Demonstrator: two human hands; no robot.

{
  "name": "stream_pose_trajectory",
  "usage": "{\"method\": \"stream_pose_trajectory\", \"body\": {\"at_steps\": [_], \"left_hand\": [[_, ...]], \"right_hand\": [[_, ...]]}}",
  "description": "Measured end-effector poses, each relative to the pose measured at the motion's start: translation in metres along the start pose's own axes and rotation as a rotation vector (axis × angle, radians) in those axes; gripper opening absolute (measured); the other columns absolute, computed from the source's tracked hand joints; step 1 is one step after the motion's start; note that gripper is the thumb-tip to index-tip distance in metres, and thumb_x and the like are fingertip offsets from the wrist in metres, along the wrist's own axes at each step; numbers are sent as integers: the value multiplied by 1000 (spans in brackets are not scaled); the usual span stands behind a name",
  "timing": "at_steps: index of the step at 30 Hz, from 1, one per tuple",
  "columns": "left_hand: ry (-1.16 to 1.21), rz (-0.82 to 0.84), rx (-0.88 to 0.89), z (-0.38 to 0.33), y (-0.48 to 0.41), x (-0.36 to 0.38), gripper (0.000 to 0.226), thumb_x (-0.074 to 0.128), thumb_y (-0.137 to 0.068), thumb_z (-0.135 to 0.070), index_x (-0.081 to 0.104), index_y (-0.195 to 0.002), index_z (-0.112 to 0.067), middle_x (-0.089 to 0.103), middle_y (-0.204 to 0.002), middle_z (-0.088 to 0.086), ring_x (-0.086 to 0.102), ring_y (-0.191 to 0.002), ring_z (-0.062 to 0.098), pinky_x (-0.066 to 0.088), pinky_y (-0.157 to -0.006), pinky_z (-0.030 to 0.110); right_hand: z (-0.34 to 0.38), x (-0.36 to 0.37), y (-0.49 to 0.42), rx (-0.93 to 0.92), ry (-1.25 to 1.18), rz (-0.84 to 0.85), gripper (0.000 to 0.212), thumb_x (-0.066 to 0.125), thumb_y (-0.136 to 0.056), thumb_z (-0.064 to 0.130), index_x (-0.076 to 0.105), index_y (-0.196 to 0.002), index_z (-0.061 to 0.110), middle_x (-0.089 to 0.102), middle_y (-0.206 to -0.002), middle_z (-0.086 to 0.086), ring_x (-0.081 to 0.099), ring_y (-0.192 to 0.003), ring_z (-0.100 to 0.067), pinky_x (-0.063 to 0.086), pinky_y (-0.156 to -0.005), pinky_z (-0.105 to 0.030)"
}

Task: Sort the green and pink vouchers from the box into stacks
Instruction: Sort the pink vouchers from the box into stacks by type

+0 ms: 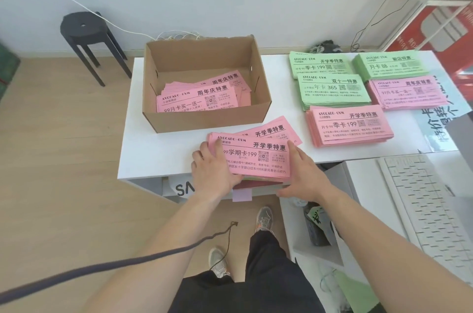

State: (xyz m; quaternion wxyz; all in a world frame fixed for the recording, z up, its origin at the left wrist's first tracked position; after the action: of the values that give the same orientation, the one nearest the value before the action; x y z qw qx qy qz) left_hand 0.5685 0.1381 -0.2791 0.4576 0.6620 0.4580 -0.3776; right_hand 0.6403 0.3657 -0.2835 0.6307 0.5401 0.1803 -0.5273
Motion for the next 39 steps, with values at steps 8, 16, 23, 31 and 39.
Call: {"method": "stream_pose_trajectory", "body": {"at_steps": [8, 16, 23, 31, 39], "left_hand": [[-6, 23, 48, -15, 2, 11, 112, 83, -66, -51, 20, -153, -19, 21, -152, 15, 34, -126, 37, 41, -104, 45], [-253, 20, 86, -23, -16, 14, 132, 78, -62, -68, 1, -158, -19, -11, -161, 20, -1, -149, 46, 13, -122, 55], [-329, 140, 214, -40, -31, 23, 142, 76, -61, -73, -16, -157, -24, -15, -166, 9, -16, -152, 37, -1, -122, 60], [-360, 268, 208, -47, -27, 26, 150, 80, -54, -73, -17, -156, -22, -4, -164, 9, -14, -152, 38, -4, -121, 62], [-314, 187, 185, -52, -29, 24, 145, 77, -53, -77, -12, -156, -25, 12, -157, 11, -3, -151, 39, 1, -121, 62]], "right_hand": [[32, -53, -28, -75, 143, -11, 135, 83, -61, 69, 5, -161, 22, 5, -167, 0, 4, -153, -26, 26, -120, -54], [43, -63, -89, -113, 490, 138, 144, 71, -55, 90, 8, -162, 16, -16, -169, -10, -15, -155, -38, 4, -123, -60], [48, -61, -102, -327, 518, 155, 131, 76, -56, 82, 22, -158, 19, 31, -157, -5, 34, -143, -28, 23, -122, -50], [39, -52, -101, -263, 520, 164, 115, 83, -48, 79, 41, -137, 20, 45, -130, -3, 42, -124, -25, 43, -102, -44], [44, -56, -109, -227, 531, 187, 107, 85, -48, 77, 41, -127, 21, 57, -117, 2, 57, -110, -24, 40, -96, -45]]}}
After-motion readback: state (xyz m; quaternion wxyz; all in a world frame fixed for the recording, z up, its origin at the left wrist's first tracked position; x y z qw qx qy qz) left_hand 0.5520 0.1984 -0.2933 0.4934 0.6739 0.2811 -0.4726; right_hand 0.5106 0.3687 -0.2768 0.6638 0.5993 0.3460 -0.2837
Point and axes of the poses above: each hand's wrist, its own y-axis away from the middle knuckle, its own x-axis out of the palm, z = x × y, the point moved 7 cm from there along -y, towards the middle knuckle
